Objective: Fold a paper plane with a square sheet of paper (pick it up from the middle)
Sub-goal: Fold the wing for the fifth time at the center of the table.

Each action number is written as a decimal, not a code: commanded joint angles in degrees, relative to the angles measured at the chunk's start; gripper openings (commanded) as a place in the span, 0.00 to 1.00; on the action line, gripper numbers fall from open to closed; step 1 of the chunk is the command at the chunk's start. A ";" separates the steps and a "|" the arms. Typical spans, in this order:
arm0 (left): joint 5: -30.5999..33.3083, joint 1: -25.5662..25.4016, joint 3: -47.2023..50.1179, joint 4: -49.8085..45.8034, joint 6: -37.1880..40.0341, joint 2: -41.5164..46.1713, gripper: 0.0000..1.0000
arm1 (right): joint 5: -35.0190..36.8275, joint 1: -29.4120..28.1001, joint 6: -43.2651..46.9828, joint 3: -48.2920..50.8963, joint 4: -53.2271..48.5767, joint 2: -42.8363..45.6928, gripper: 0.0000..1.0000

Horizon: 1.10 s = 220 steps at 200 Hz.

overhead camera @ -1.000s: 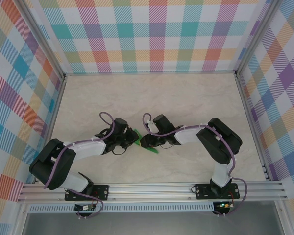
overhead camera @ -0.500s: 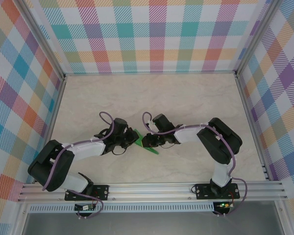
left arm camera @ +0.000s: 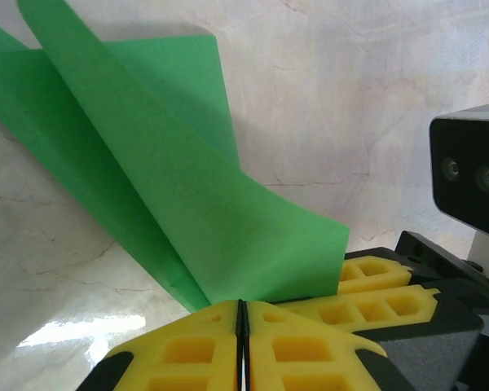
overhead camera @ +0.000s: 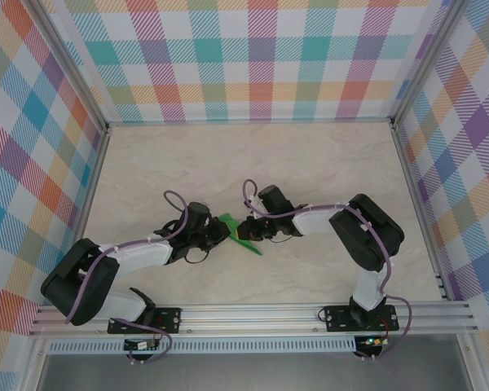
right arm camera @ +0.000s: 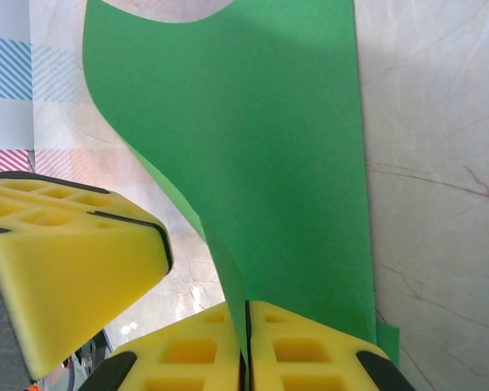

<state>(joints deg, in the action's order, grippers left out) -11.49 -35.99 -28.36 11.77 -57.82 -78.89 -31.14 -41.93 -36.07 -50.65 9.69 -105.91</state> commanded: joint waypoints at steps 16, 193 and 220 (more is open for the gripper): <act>-0.18 -0.75 -1.52 2.60 0.24 -2.39 0.10 | -2.35 0.27 -0.51 -1.88 -1.16 -2.36 0.09; 2.11 -0.84 -1.87 0.91 2.46 -7.16 0.07 | -1.91 0.27 0.35 -3.65 -6.08 -4.83 0.09; 2.52 -0.84 -2.05 0.42 2.70 -7.15 0.07 | -2.04 0.29 0.56 -4.14 -6.79 -4.66 0.12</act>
<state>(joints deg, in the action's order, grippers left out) -10.39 -36.21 -29.17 13.67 -56.51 -85.52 -32.25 -41.93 -36.45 -53.54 5.17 -109.47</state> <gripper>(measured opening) 0.076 0.107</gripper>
